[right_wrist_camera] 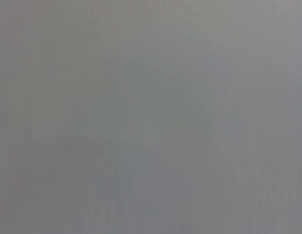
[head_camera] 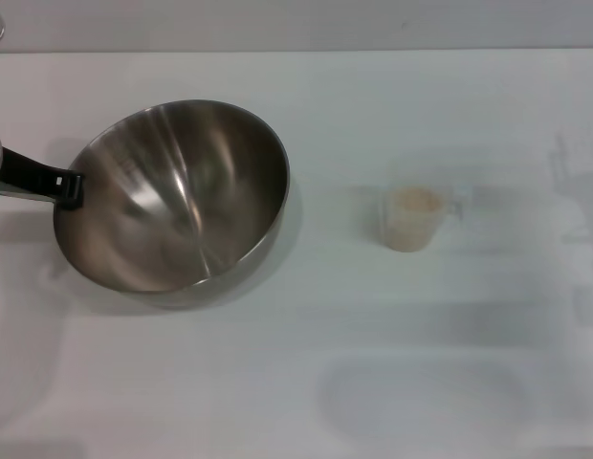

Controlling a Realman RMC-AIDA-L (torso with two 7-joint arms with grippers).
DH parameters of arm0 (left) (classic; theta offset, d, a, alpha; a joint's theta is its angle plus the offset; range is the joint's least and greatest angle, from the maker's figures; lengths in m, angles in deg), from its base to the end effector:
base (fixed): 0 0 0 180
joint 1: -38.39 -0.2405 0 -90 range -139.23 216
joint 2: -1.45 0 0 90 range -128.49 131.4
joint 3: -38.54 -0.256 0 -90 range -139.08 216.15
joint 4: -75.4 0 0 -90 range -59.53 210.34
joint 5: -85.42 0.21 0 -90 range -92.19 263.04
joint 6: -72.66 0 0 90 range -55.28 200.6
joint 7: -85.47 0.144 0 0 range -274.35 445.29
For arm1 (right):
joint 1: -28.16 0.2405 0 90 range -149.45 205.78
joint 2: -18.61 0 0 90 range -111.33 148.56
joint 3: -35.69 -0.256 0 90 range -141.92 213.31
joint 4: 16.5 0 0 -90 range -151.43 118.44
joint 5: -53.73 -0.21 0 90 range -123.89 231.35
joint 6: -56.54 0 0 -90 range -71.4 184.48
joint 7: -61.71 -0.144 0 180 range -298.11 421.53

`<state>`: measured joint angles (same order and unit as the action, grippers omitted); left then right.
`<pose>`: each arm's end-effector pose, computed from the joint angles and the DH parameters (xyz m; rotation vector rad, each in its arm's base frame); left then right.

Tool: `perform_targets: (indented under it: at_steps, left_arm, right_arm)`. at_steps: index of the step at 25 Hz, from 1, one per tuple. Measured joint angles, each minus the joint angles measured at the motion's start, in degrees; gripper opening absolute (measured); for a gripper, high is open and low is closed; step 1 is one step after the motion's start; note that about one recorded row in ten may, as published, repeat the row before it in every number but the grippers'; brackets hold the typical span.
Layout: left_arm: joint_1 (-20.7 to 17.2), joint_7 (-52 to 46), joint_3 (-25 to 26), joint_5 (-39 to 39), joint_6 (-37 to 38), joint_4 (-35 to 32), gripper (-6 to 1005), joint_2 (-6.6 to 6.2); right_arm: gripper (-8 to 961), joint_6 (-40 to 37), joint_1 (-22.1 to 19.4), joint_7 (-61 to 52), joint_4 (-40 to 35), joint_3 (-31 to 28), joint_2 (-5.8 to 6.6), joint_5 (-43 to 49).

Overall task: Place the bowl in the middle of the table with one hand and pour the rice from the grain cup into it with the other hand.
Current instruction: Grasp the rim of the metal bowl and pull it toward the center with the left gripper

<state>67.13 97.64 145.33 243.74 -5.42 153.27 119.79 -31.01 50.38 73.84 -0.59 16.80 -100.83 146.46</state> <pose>-0.2369 0.3729 0.0430 -2.0296 -1.3376 0.2871 0.3058 0.2948 -0.0003 -1.3586 0.2576 0.6959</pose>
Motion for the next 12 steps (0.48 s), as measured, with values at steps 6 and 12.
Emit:
perform_targets:
  at_steps: [6,12]
  left_arm:
    - [0.5,0.0,-0.7,0.1,-0.9,0.5,56,0.10]
    - [1.8,0.2,-2.2,0.0,-1.8,1.1,56,0.12]
  right_arm:
    - [544,-0.1,-0.1,0.0,0.0,0.0,-0.03,0.0]
    - [543,-0.1,-0.1,0.0,0.2,0.3,-0.08,0.0]
